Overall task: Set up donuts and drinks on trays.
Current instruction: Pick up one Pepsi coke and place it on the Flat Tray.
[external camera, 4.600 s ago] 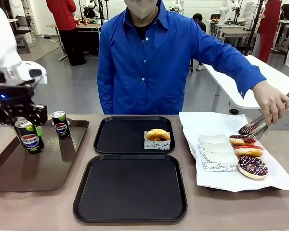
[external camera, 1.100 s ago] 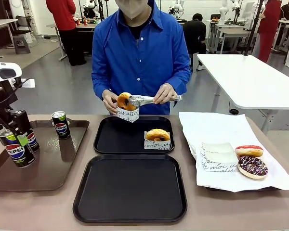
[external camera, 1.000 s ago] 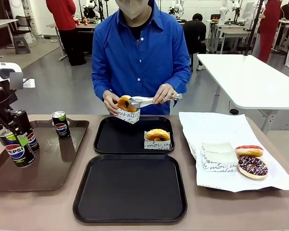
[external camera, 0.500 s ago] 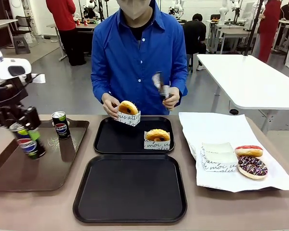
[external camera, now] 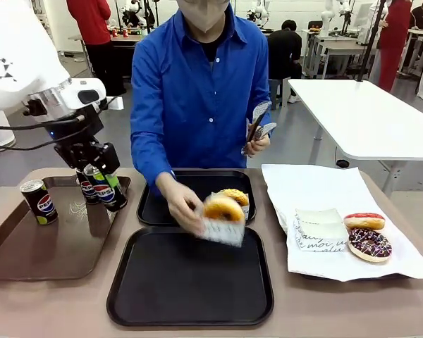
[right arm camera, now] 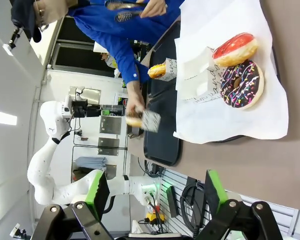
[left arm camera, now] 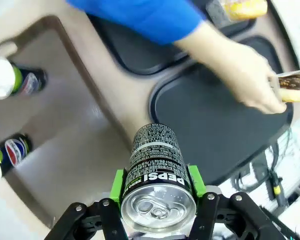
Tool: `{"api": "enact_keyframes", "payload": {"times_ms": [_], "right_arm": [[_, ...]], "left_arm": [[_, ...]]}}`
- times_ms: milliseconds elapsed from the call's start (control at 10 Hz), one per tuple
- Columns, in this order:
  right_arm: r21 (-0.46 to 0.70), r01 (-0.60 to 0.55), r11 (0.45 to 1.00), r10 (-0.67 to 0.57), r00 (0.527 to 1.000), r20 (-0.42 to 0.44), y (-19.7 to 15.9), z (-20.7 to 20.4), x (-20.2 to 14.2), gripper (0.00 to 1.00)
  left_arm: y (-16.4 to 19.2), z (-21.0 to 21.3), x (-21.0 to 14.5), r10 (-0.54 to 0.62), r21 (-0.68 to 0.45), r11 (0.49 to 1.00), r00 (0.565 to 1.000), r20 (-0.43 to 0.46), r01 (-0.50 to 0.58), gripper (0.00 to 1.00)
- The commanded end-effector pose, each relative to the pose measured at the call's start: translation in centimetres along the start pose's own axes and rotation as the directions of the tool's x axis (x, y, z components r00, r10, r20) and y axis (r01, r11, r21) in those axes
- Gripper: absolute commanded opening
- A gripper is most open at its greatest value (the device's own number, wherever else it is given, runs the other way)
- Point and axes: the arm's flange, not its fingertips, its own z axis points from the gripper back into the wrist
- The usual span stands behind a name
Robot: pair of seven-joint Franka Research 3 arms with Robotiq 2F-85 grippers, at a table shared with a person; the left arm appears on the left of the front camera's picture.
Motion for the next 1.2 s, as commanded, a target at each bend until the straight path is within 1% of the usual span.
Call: {"api": "enact_keyframes", "payload": {"times_ms": [0,100,200,300,600,800,900,1000,1100], "right_arm": [[0.019,-0.016,1.0,0.015,1.0,0.009,0.1,0.1,0.1,1.0],[0.019,-0.016,1.0,0.015,1.0,0.009,0.1,0.1,0.1,1.0],[0.019,-0.016,1.0,0.015,1.0,0.009,0.1,0.1,0.1,1.0],[0.019,-0.016,1.0,0.015,1.0,0.009,0.1,0.1,0.1,1.0],[0.019,-0.016,1.0,0.015,1.0,0.009,0.1,0.1,0.1,1.0],[0.019,-0.016,1.0,0.015,1.0,0.009,0.1,0.1,0.1,1.0],[0.019,-0.016,1.0,0.015,1.0,0.009,0.1,0.1,0.1,1.0],[0.019,-0.016,1.0,0.015,1.0,0.009,0.1,0.1,0.1,1.0],[0.019,-0.016,1.0,0.015,1.0,0.009,0.1,0.1,0.1,1.0]], "left_arm": [[3.0,3.1,-8.7,-0.056,-0.018,0.998,0.992,-0.112,0.054,0.58],[4.1,4.7,-13.5,-0.089,0.0,0.996,0.99,-0.114,0.089,0.58],[4.6,5.9,-16.6,-0.116,0.004,0.993,0.991,-0.062,0.117,0.58],[4.4,5.9,-18.1,-0.12,0.02,0.992,0.992,-0.044,0.121,0.58],[4.6,5.5,-16.4,-0.116,0.03,0.992,0.99,-0.086,0.119,0.58],[4.8,5.5,-15.6,-0.094,0.03,0.995,0.991,-0.093,0.097,0.58],[4.9,5.9,-14.0,-0.074,0.044,0.996,0.994,-0.075,0.077,0.58],[4.1,6.1,-11.0,-0.101,0.083,0.991,0.994,-0.032,0.104,0.58],[3.1,6.1,-6.9,-0.118,0.067,0.99,0.992,-0.045,0.121,0.58]]}}
